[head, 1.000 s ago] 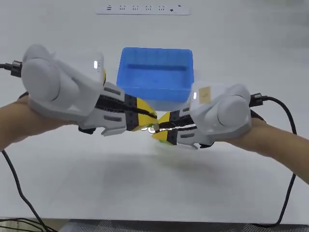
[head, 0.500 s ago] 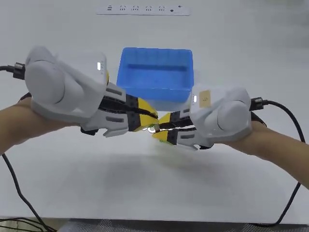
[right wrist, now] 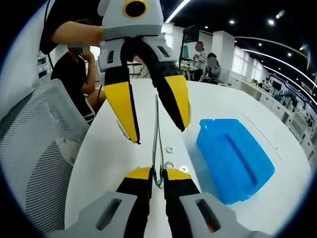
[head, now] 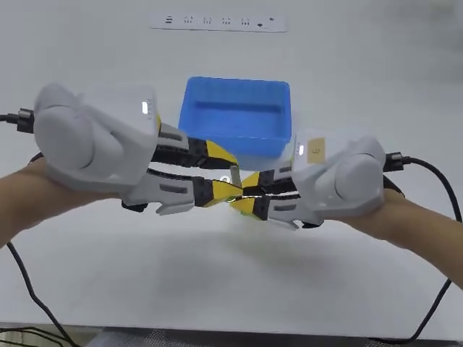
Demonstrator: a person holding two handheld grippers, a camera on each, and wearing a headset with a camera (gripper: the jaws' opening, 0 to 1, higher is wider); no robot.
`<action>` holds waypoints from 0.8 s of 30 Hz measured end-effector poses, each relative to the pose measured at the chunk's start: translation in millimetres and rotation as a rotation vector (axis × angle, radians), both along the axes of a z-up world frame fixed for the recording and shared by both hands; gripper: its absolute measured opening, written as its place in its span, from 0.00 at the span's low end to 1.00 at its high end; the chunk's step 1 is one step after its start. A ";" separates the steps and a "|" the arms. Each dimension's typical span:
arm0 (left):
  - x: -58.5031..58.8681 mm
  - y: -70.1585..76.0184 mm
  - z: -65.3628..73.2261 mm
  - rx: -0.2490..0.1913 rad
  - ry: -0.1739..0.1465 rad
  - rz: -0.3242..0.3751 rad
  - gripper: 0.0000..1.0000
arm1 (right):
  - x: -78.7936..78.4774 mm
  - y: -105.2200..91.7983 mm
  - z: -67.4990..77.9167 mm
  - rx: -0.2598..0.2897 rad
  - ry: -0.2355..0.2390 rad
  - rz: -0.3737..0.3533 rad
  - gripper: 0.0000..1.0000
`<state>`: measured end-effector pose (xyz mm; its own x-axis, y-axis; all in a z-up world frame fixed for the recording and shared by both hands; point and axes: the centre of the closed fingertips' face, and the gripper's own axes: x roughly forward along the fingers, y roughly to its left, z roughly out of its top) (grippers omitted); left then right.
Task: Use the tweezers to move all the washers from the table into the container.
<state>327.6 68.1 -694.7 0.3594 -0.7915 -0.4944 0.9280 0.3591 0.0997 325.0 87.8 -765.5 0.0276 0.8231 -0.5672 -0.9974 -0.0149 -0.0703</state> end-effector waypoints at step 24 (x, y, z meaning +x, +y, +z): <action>4.5 70.3 37.5 -0.202 -0.106 0.366 0.78 | 65.9 4.4 106.0 0.160 -0.104 -0.077 0.10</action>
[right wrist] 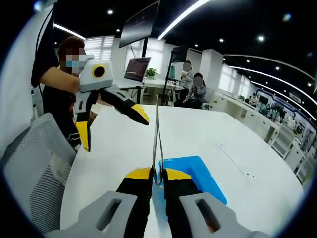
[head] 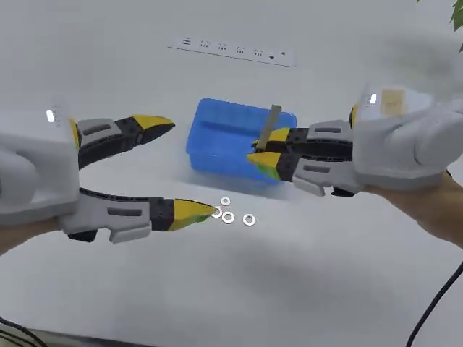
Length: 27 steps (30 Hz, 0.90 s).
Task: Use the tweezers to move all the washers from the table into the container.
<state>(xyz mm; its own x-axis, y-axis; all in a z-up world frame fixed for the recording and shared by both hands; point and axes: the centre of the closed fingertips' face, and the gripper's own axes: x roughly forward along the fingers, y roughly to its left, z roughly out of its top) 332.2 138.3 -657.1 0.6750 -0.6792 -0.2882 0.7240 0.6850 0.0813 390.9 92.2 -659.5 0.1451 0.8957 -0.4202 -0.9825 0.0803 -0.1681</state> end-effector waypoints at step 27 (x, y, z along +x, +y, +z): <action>-10.6 40.2 -20.7 -0.054 0.097 0.192 1.00 | 77.0 37.9 -91.7 -0.008 0.130 -0.089 0.10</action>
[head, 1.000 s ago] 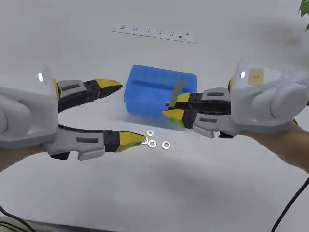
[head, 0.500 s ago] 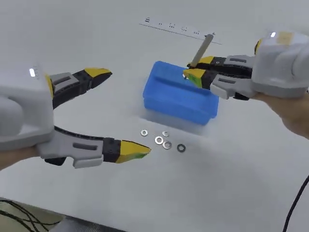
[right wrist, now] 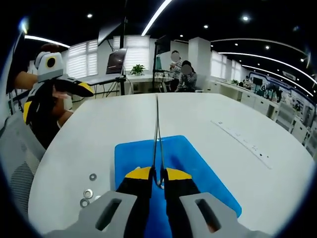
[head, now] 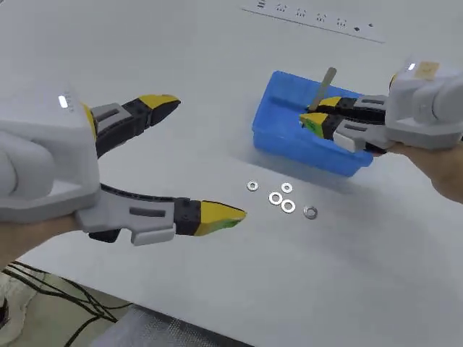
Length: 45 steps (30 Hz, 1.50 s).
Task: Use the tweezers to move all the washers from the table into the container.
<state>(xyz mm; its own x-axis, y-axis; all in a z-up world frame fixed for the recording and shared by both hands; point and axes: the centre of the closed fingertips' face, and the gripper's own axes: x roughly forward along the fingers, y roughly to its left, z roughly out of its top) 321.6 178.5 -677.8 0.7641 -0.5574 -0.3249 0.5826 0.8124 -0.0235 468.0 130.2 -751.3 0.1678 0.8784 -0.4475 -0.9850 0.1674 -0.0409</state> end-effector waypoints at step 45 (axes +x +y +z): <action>94.3 -32.8 -0.7 -0.116 -0.029 -0.064 0.70 | -9.0 -10.3 11.3 -0.071 -0.039 0.042 0.08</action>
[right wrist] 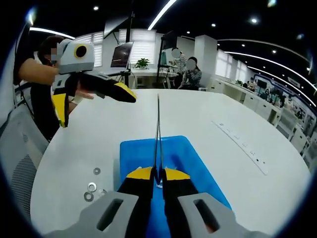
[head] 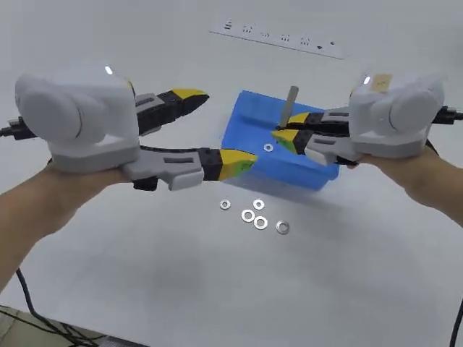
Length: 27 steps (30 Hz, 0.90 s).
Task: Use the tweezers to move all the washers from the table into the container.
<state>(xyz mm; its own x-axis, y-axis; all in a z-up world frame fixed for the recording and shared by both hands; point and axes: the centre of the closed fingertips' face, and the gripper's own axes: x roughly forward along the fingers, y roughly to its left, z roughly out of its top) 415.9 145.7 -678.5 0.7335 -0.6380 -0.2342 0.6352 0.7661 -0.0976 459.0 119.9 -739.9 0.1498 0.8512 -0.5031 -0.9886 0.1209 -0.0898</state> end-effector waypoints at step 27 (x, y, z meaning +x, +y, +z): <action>25.9 -55.8 18.0 0.120 0.004 -0.438 0.08 | -15.2 7.1 0.8 -0.021 -0.020 0.085 0.08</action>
<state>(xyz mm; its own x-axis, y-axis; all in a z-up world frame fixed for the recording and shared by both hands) 441.8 89.9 -660.5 0.3992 -0.8564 -0.3273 0.9019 0.4310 -0.0276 443.8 126.9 -739.1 0.0876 0.8505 -0.5185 -0.9932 0.0342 -0.1117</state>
